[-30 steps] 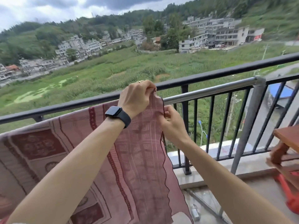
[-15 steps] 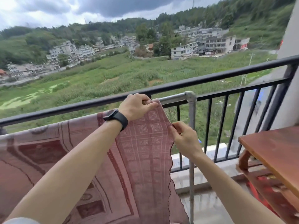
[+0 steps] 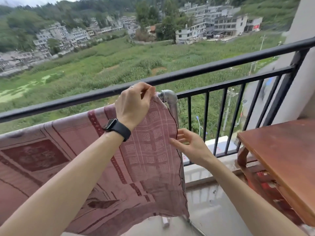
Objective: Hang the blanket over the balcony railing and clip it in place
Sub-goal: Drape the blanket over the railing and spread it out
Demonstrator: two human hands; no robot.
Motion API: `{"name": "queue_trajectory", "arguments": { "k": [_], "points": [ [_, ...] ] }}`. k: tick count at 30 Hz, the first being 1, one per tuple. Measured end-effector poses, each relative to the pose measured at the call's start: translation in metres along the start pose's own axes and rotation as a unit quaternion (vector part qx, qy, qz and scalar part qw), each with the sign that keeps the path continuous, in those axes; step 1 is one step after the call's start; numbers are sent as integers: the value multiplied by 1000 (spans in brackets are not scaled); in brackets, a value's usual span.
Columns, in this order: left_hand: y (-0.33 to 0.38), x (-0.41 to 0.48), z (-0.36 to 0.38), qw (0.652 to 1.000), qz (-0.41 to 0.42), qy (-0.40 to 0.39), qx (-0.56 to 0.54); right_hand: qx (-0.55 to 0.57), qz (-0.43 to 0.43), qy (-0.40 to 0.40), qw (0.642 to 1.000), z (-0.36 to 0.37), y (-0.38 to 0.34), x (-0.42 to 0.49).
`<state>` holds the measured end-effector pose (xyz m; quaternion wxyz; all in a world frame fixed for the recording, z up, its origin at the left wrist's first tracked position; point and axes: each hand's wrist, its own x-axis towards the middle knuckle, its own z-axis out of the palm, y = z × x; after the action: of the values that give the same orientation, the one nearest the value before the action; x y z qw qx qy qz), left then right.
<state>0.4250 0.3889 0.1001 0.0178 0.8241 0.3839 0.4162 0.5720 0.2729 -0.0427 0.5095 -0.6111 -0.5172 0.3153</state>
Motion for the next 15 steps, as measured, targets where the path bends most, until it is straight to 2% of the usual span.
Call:
{"name": "queue_trajectory", "arguments": {
  "k": [2,5,7,9,11,13,15],
  "points": [
    [1,2,-1,1000,-4,-29,7,-5,-15,6,1000,0,7,2],
    [-6,18,-13,987,-35,-158,2,7,-33,49,998,-5,16,6],
    [-7,25,-19,981,-54,-182,-30,28,-25,43,998,-8,22,5],
    [-2,24,-18,990,-48,-127,-32,50,-21,13,998,-8,22,4],
    [9,20,-10,999,-32,-31,1,80,-28,-2,996,-9,14,7],
    [23,16,-2,997,-25,75,7,105,-51,9,993,-17,-2,12],
    [38,9,5,991,-25,129,-24,119,-84,34,989,-35,-13,11]
  ]
}}
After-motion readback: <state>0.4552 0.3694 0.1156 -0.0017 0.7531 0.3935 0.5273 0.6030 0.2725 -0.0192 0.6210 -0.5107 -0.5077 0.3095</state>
